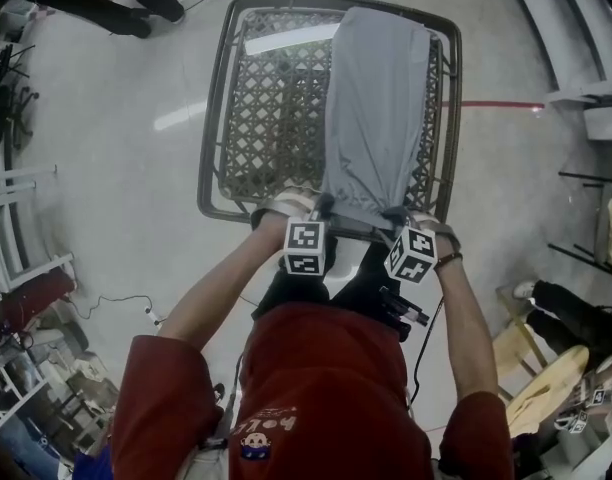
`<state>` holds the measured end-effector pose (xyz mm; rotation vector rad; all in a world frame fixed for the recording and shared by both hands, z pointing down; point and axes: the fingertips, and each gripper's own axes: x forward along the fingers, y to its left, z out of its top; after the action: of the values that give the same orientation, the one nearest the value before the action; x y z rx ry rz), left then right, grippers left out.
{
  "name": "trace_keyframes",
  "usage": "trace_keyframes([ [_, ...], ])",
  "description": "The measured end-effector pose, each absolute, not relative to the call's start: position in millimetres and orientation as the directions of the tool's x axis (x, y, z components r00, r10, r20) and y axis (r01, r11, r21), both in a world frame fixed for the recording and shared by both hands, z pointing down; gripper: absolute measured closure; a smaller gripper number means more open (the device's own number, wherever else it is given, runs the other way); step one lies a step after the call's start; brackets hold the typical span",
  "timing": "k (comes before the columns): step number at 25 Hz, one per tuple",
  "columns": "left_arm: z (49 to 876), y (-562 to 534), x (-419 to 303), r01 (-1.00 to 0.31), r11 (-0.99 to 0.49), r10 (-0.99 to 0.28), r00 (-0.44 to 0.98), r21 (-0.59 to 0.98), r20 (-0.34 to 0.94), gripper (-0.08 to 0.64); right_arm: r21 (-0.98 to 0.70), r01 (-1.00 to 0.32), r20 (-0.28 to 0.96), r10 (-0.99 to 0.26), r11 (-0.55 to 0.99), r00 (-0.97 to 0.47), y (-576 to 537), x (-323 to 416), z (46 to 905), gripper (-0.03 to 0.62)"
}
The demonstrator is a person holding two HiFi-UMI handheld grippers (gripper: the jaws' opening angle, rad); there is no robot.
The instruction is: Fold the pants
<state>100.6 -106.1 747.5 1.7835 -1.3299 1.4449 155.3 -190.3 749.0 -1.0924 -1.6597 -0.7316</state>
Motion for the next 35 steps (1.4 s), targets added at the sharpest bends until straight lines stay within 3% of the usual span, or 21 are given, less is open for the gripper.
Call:
trace_keyframes([
  [8,736.8,-84.7,145.2,-0.870,-0.477,-0.359,0.062,-0.126,0.931,0.440,-0.136,0.916,0.943,0.334,0.377,0.003,-168.4,198.6,735.6,0.479],
  [15,732.9,-80.0,142.6,-0.872,-0.474,-0.366,0.066,-0.125,0.928,0.440,-0.109,0.898,0.938,0.343,0.426,-0.049,-164.3,193.7,728.2,0.479],
  [25,670.7,-113.6,71.0,-0.901,-0.395,-0.402,-0.005,-0.179,0.916,0.442,0.022,0.864,0.917,0.333,0.502,-0.218,-203.5,112.0,664.8,0.480],
  [35,632.3,-174.9,-24.1,-0.940,-0.248,-0.361,-0.136,-0.235,0.923,0.442,0.054,0.877,0.871,0.406,0.478,-0.275,-267.4,5.1,622.0,0.479],
])
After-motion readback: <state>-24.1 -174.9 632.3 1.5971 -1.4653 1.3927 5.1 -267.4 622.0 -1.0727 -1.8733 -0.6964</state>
